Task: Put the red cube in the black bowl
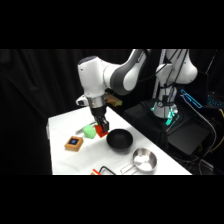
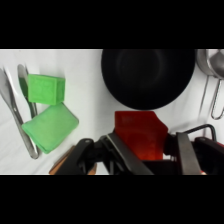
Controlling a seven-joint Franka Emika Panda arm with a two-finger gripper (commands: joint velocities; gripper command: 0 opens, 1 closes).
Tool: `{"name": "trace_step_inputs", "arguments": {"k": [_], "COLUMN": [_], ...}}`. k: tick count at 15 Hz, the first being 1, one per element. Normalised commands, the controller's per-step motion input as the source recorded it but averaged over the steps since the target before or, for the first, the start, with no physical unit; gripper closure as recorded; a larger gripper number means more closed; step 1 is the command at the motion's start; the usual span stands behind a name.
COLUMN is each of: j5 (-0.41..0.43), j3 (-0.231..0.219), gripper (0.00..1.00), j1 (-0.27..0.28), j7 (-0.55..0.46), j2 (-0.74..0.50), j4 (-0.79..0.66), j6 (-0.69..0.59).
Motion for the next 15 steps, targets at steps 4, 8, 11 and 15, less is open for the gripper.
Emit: {"name": "trace_step_inputs", "arguments": {"k": [4,8,11,15], "j5": [-0.027,-0.049,-0.07,-0.075], "j3": [0.024,0.013,0.0,0.001], "gripper": [0.74,0.74,0.74,0.74], "j1": [0.05,0.026,0.014,0.012], "j7": [0.14,0.14,0.11,0.07], "j2": [-0.4,-0.26,-0.17,-0.09], "j4": [-0.45,-0.37,-0.31,-0.28], "j6": [0.17,0.24,0.26,0.4]}}
